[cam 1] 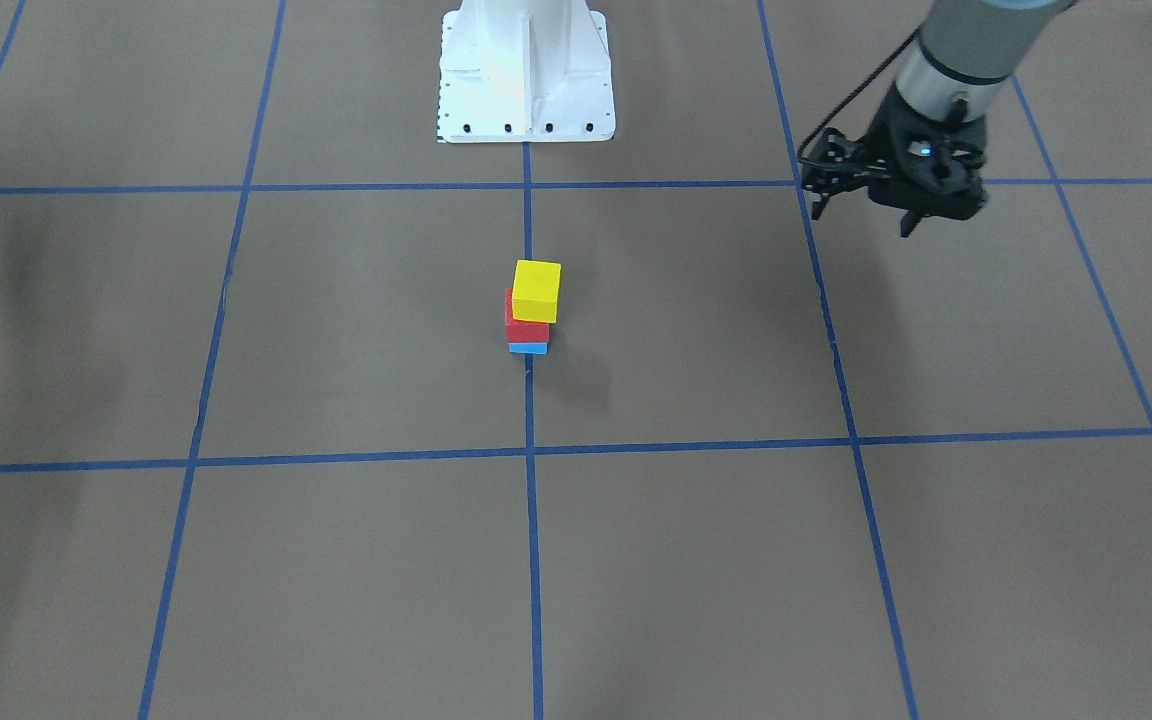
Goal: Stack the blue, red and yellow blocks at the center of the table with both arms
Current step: 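Open the left gripper and withdraw it from the stack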
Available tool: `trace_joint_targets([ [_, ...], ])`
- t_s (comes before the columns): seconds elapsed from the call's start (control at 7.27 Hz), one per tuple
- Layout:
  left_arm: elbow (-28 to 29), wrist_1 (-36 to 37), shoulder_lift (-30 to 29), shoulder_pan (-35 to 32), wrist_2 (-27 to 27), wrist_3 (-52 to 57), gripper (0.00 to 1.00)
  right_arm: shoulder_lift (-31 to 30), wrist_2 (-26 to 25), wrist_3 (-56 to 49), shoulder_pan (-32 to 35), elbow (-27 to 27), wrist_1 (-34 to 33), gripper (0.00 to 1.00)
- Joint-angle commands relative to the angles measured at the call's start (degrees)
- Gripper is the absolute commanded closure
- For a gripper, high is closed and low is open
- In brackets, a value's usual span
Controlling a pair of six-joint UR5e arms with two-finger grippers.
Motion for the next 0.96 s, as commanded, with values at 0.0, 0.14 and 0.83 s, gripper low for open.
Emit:
trace_joint_targets([
  [0.0, 5.62, -1.45, 8.46, -16.45, -2.76, 22.70, 0.00, -3.36, 0.51, -2.89, 4.76, 2.84, 0.03, 0.00],
  [0.14, 11.93, -2.68, 8.57, -22.10, -5.46, 30.90, 0.00, -6.00, 0.59, -6.03, 6.34, 4.25, 0.03, 0.00],
  [0.83, 32.56, -14.92, 8.48, -34.20, -11.09, 40.75, 0.00, -0.24, 1.83, -7.47, 5.30, -0.73, -0.85, 0.00],
])
